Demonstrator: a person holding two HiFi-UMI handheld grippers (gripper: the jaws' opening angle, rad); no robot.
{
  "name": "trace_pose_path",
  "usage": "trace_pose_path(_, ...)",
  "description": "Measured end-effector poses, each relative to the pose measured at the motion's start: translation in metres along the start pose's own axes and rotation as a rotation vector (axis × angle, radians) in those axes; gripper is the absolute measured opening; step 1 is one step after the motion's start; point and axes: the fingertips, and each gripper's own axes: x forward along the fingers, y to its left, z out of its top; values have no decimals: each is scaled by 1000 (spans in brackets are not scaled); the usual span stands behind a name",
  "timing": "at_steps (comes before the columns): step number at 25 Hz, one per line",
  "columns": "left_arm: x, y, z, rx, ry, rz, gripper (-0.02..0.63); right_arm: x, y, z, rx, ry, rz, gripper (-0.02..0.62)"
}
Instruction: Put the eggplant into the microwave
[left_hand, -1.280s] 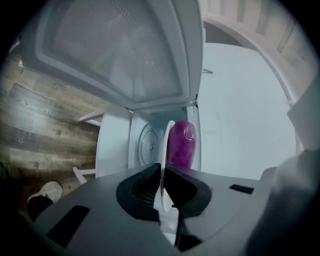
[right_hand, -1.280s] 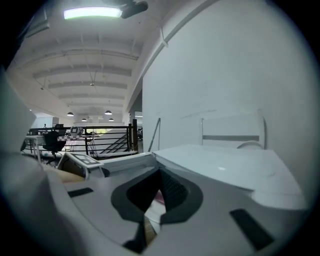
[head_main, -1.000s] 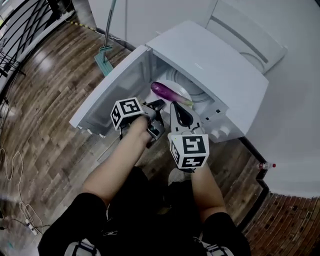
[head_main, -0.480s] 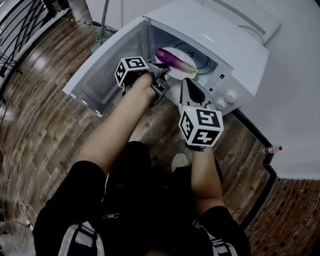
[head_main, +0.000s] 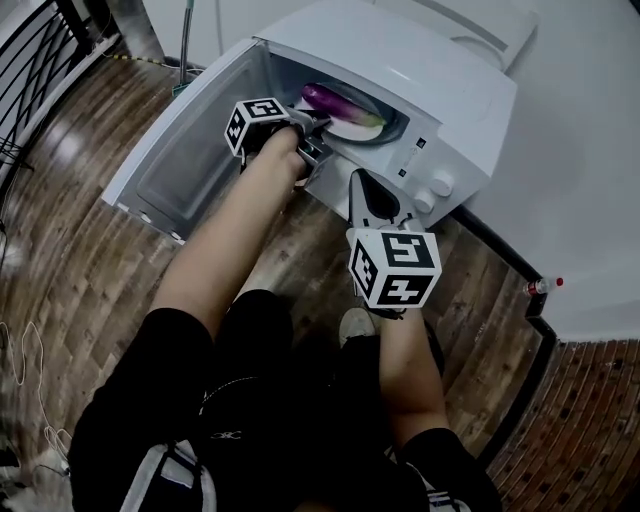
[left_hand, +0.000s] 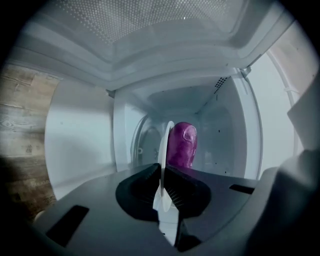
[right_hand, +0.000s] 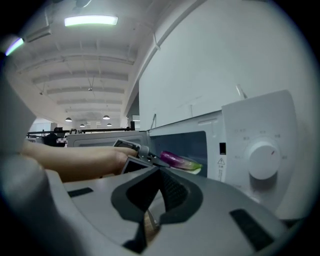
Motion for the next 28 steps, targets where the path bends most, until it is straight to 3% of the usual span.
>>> trace_pose_path(13,42,4,5,23,-7,41,23,4,-6,-8,-46,17,-1,11)
trace_pose_path(19,47,5,12,109,19,125,29,4,-3,-3,-67,1,9,11)
trace_pose_path(23,50,7,9,233,83,238,35,5,-2,-1,-84,-4,15,11)
trace_pose_path(28,48,9,16,553,120,395,79,7,3,0,-91,-7,36,11)
